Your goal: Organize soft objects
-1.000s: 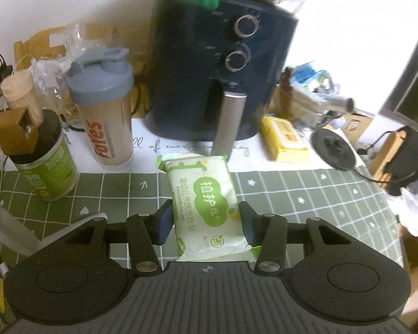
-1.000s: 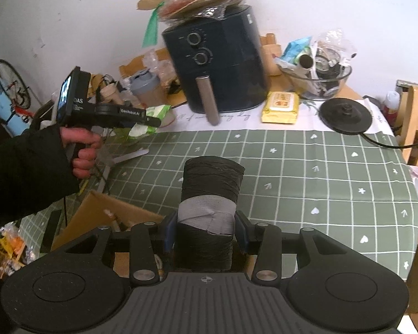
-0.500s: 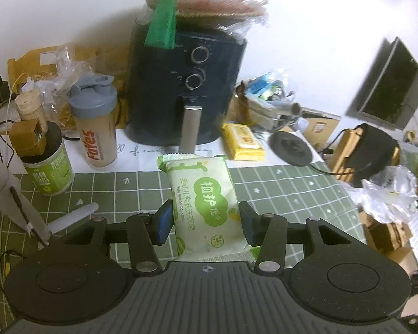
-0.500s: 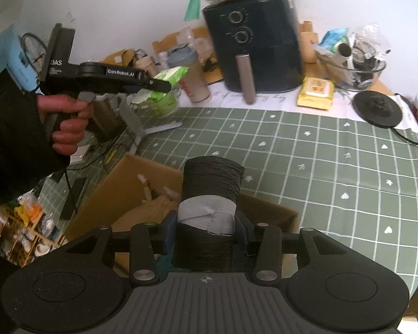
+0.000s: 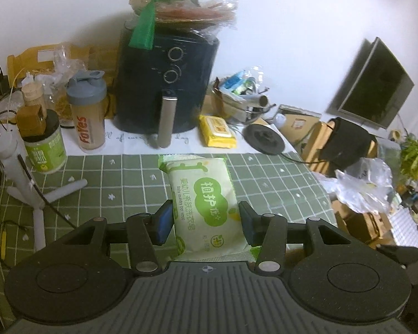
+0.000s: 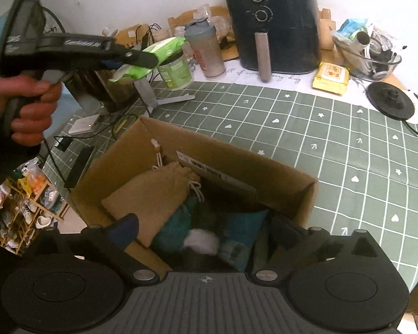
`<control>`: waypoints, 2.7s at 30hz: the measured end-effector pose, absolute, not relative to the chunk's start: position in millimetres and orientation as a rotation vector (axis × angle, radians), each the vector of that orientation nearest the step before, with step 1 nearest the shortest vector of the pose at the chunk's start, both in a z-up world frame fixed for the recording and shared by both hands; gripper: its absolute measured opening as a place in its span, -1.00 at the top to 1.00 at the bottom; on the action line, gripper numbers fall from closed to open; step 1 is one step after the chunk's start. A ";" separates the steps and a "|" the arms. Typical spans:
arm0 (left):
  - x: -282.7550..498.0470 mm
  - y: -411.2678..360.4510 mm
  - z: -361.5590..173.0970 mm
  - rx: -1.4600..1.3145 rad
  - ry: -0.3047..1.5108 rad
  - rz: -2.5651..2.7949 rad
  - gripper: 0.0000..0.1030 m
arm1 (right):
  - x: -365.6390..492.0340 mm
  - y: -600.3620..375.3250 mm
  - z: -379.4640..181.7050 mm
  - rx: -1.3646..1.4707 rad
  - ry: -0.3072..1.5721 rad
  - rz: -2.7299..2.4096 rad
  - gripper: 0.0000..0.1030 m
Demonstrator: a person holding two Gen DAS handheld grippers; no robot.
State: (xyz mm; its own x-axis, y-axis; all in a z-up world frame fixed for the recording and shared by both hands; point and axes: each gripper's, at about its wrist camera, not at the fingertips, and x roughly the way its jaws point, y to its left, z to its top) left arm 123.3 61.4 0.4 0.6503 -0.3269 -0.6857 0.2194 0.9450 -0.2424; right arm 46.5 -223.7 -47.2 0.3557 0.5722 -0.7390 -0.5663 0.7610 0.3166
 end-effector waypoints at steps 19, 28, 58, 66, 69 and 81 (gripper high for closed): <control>65.6 2.8 -4.1 -0.134 0.854 -0.484 0.07 | 18.8 -260.0 -42.6 0.069 0.932 0.666 -1.00; 51.5 -22.1 -26.2 -0.137 0.894 -0.491 -0.47 | 1.8 -269.0 -45.8 0.099 0.945 0.641 -1.00; 3.9 15.1 -3.4 -0.007 0.920 -0.108 -1.00 | -25.3 -232.2 -22.1 -0.056 0.944 0.363 -1.00; -1.8 25.0 -10.8 0.065 0.942 -0.088 -1.00 | -29.7 -214.1 -28.0 -0.113 1.000 0.270 -1.00; -8.6 28.2 -15.4 0.086 0.956 -0.099 -1.00 | -34.7 -208.0 -31.6 -0.123 1.015 0.259 -1.00; -20.7 36.0 -35.3 0.139 1.063 -0.098 -1.00 | -50.3 -187.1 -44.3 -0.166 1.079 0.205 -1.00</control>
State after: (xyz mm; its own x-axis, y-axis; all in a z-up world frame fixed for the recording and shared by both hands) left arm -20.7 36.0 -35.3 0.4828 -0.0130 -0.8757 0.1472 0.9869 0.0665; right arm -50.3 -187.1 -44.3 0.4562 0.0847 -0.8858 -0.2458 0.9687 -0.0340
